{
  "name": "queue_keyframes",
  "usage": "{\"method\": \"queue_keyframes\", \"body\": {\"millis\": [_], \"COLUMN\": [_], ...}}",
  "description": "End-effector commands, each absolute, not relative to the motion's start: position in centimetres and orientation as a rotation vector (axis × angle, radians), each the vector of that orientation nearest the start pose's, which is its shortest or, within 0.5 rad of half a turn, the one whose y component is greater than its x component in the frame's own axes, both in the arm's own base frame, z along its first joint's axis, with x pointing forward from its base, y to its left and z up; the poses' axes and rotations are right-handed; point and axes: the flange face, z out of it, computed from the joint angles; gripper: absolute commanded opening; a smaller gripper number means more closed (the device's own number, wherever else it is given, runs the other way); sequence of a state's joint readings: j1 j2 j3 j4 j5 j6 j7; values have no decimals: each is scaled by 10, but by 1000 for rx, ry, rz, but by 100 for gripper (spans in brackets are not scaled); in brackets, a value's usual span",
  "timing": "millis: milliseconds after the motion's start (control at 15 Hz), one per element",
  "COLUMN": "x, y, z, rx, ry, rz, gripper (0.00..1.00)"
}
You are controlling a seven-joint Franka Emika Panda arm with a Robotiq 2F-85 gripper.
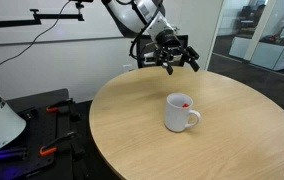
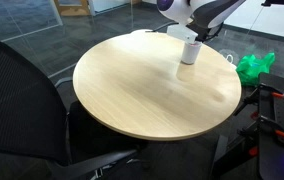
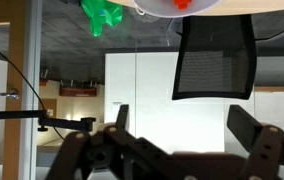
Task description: Pick the marker from the cup and put it on the table
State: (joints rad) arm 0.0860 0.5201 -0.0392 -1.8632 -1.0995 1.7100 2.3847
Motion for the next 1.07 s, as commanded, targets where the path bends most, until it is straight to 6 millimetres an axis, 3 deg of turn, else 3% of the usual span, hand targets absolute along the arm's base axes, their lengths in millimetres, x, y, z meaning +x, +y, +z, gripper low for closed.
{"method": "queue_keyframes", "body": {"millis": [0, 1000], "x": [596, 595], "y": [-54, -54], "z": [243, 245], "rx": [1328, 1335], "ry": [-1604, -1614], "rz": [861, 871], "gripper": [100, 100]}}
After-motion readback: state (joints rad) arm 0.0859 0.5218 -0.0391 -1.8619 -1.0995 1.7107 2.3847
